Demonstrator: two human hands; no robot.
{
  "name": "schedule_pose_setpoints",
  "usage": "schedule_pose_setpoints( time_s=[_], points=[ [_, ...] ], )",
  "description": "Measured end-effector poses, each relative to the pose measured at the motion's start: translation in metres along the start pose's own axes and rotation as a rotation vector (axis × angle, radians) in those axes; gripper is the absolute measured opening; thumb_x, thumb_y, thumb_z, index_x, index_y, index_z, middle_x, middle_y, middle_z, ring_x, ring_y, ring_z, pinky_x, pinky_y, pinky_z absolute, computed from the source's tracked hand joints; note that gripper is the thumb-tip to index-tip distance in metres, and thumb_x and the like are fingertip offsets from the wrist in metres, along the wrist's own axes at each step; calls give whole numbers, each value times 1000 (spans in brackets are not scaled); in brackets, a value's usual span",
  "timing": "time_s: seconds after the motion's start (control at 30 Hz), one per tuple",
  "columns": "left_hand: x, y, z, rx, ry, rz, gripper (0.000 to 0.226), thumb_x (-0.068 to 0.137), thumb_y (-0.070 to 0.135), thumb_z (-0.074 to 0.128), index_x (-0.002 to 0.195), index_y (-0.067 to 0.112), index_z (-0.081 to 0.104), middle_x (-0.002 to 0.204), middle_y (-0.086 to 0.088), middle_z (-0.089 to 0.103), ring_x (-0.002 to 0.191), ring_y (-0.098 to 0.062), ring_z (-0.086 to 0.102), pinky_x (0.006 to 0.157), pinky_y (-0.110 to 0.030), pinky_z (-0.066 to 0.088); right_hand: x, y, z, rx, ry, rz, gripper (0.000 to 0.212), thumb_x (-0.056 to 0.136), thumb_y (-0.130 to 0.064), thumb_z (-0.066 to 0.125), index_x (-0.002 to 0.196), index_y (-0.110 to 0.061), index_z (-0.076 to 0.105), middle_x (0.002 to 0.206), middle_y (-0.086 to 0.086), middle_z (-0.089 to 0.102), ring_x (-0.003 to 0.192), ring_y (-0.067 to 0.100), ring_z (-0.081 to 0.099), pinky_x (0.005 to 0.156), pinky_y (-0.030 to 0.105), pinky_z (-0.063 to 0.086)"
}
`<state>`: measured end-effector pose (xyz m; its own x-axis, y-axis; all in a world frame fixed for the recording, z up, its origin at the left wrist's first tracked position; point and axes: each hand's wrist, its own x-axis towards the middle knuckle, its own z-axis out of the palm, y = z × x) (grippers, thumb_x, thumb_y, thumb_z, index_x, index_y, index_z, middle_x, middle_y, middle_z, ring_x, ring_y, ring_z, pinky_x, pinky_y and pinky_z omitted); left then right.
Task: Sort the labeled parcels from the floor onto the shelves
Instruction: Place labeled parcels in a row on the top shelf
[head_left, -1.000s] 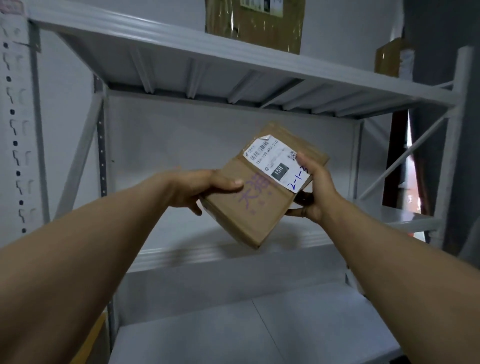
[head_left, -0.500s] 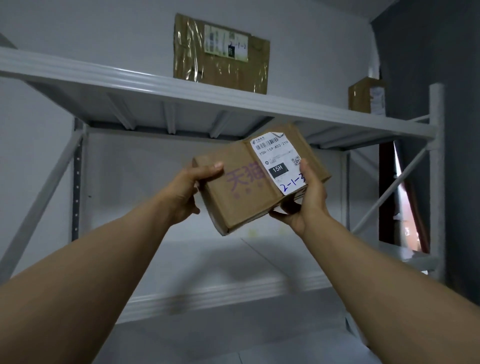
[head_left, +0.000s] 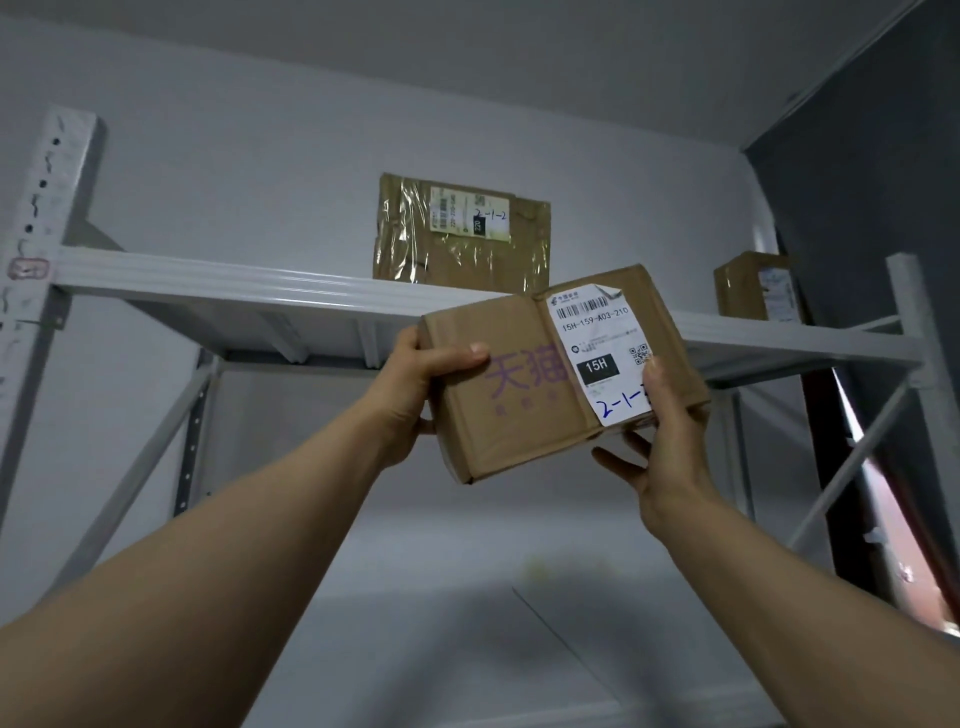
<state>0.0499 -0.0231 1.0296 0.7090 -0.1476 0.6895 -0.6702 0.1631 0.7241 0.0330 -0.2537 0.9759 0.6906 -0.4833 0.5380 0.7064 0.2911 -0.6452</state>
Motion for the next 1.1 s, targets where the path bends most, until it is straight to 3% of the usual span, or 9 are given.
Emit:
schedule_pose_setpoints(
  time_s=[0.17,0.23,0.33,0.47,0.6,0.67,0.77,1.0,1.1],
  points=[
    [21,21,2,-155,63,83,83,60,40,82,132,21,44,116,-2,68,82,-12,74,57,-32,58,4,-13,31,89,90,-43,58,80,-58,74,125,-34,48,109,-4,68,106,22,63,72,45,63],
    [24,22,-1,-170,16,65,89,61,40,83,137,21,43,121,-5,68,92,-19,73,68,-40,60,5,-19,41,127,114,-42,57,80,-54,76,125,-30,52,110,0,70,106,24,64,71,48,63],
    [20,17,-11,-82,-230,-13,89,60,33,87,136,45,42,125,0,66,110,-29,65,79,-61,55,9,-28,45,139,156,-64,51,81,-55,74,120,-25,61,108,4,73,102,25,66,69,48,63],
    [25,17,-15,3,-418,-17,110,53,27,92,134,66,28,135,-2,57,120,-33,57,80,-62,54,22,-42,37,130,181,-103,42,85,-56,69,112,-24,67,103,3,75,101,24,68,71,52,63],
    [41,23,18,-54,-185,65,124,58,27,92,152,44,13,141,-6,45,116,-28,58,80,-49,59,43,-58,32,166,220,-165,43,84,-58,70,108,-24,59,104,4,73,94,23,69,69,49,63],
    [52,24,38,-79,-3,169,92,75,24,83,147,28,27,131,-5,51,111,-22,60,83,-44,58,57,-67,29,128,235,-223,51,84,-59,68,118,-25,51,111,3,70,101,25,67,69,45,64],
    [70,22,66,19,50,309,50,89,19,71,129,20,41,121,-1,56,109,-15,59,92,-42,55,81,-79,18,57,210,-294,54,86,-58,66,127,-34,41,118,3,66,104,24,67,70,43,64],
    [112,26,130,223,-95,427,86,86,8,71,153,33,24,152,2,37,132,-23,47,109,-47,43,155,-116,-30,36,90,-284,43,93,-28,60,133,-21,47,119,10,67,104,28,69,71,41,62],
    [129,23,154,273,-100,419,86,90,6,66,154,40,19,153,0,35,127,-21,52,107,-44,44,182,-122,-45,-9,69,-286,43,95,-19,55,137,-18,45,117,10,68,107,27,68,74,39,61]
  ],
)
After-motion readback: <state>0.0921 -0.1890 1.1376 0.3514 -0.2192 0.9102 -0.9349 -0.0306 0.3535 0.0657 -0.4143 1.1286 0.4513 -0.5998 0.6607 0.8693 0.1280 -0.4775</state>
